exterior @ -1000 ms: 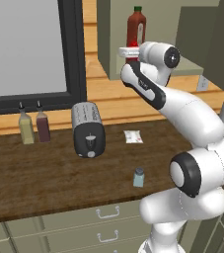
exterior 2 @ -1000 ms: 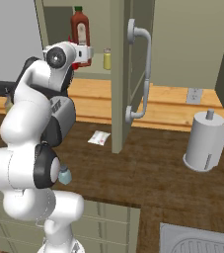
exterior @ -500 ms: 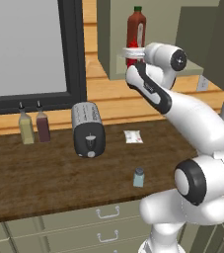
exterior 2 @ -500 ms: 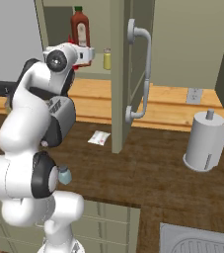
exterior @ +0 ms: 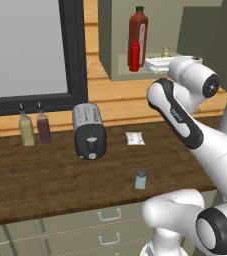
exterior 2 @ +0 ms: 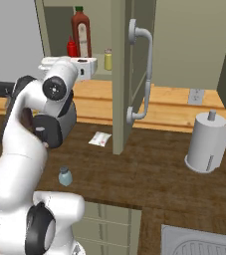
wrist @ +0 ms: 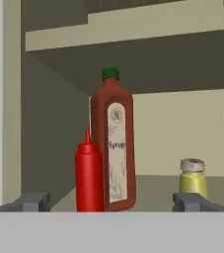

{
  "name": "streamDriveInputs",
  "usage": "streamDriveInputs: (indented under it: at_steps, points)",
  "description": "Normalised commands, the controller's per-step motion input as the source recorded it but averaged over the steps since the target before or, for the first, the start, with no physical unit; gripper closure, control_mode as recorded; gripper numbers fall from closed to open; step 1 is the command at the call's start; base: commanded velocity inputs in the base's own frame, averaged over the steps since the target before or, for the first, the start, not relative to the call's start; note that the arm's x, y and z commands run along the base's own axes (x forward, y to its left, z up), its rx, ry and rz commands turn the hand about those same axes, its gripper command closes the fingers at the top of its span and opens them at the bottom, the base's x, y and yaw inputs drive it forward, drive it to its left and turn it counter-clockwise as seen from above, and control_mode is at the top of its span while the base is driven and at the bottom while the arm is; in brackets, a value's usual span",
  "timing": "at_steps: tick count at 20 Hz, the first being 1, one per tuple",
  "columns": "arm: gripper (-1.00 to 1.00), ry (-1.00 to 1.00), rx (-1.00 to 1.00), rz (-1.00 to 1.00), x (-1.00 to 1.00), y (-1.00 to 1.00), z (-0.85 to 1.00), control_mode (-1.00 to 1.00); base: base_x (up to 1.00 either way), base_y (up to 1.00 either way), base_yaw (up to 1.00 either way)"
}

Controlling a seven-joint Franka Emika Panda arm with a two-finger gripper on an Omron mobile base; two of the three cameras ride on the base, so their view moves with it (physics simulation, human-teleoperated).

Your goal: Put the shaker and condiment bottle from the counter next to their counterparts in the cabinet.

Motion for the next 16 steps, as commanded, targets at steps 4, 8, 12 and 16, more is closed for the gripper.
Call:
streamDriveInputs:
  at_steps: [4, 8, 12, 16]
  points:
    - [-1.00, 0.00, 0.02, -0.10, -1.00, 0.27, 0.01, -1.00, 0.00, 0.00, 0.00]
    - [-1.00, 0.00, 0.14, -0.22, -1.00, 0.28, 0.00, -1.00, 0.00, 0.00, 0.00]
    - [-1.00, 0.00, 0.18, -0.32, -1.00, 0.32, 0.00, -1.00, 0.00, 0.00, 0.00]
    - [-1.00, 0.00, 0.19, -0.35, -1.00, 0.34, 0.00, -1.00, 0.00, 0.00, 0.00]
